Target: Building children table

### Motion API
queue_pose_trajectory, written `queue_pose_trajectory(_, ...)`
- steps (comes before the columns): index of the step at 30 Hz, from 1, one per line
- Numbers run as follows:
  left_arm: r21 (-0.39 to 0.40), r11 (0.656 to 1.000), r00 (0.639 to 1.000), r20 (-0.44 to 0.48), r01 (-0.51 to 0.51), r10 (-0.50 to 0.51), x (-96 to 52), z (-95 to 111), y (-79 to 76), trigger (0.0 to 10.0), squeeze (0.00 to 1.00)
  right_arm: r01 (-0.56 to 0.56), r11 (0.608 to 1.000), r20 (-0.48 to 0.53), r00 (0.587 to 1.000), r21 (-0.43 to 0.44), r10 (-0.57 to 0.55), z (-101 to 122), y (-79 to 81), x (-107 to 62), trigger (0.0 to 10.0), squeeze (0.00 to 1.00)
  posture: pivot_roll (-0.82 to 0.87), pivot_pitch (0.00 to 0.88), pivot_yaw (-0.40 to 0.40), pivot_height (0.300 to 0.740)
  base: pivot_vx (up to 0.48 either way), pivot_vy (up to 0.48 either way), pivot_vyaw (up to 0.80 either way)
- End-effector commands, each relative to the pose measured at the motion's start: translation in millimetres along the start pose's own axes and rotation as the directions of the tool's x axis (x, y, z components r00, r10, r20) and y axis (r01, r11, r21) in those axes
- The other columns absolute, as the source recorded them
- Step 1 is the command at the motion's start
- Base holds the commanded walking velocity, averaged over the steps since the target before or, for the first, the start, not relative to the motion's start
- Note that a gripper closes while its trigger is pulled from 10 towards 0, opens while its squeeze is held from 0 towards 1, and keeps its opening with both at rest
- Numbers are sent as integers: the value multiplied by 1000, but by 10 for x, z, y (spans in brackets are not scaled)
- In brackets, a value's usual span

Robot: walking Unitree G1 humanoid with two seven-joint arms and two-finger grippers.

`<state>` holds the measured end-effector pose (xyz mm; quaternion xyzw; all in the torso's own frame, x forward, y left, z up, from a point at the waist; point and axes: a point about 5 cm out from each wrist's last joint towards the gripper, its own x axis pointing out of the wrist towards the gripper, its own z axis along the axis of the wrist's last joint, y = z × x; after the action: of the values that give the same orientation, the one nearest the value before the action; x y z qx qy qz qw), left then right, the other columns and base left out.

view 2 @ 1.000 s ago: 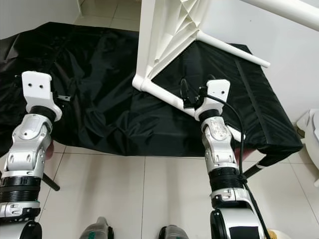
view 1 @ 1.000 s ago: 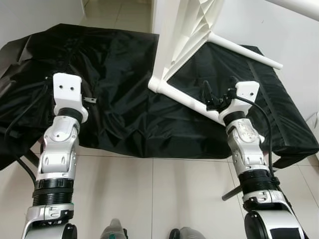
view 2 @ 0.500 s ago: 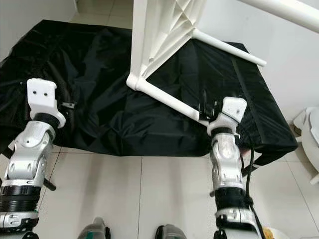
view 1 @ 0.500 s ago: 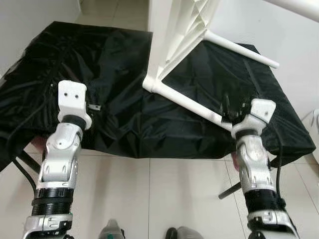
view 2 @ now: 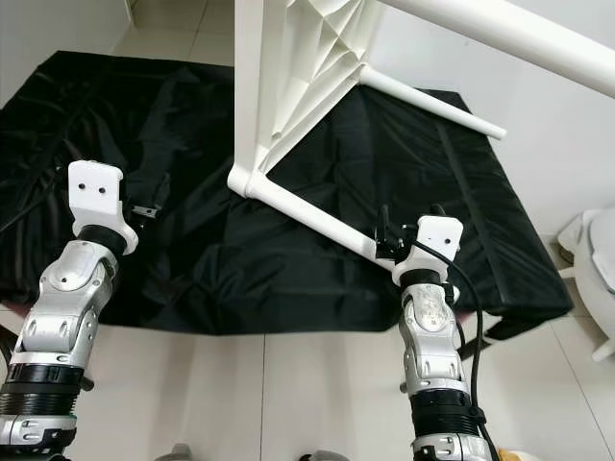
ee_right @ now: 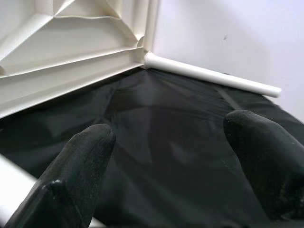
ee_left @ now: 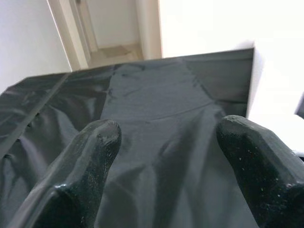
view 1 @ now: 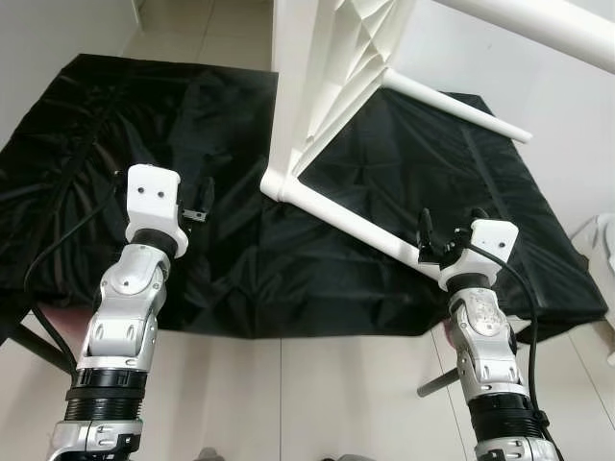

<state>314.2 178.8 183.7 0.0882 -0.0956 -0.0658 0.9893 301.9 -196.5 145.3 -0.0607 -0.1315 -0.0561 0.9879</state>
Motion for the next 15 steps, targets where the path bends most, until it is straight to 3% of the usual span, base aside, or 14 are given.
queue_pose_trajectory(1, 2, 993, 993, -7, 121, -121, -19, -8, -81, 10000, 0, 15, 1000, -7, 1000, -5, -15, 4, -38, 1, 10000, 0, 85, 79, -55, 740, 386, 0, 0)
queue_pose_trajectory(9, 2, 994, 994, -5, 112, -112, -31, -5, -71, 10000, 0, 1, 1000, -7, 1000, -10, -1, 13, -31, 18, 10000, 0, 87, 78, -64, 740, 384, 0, 0)
queue_pose_trajectory(15, -40, 994, 995, 7, 104, -103, -64, 0, -70, 10000, 0, -20, 1000, -6, 1000, -18, 19, 31, -9, 22, 10000, 0, 89, 77, -68, 740, 0, 0, 0)
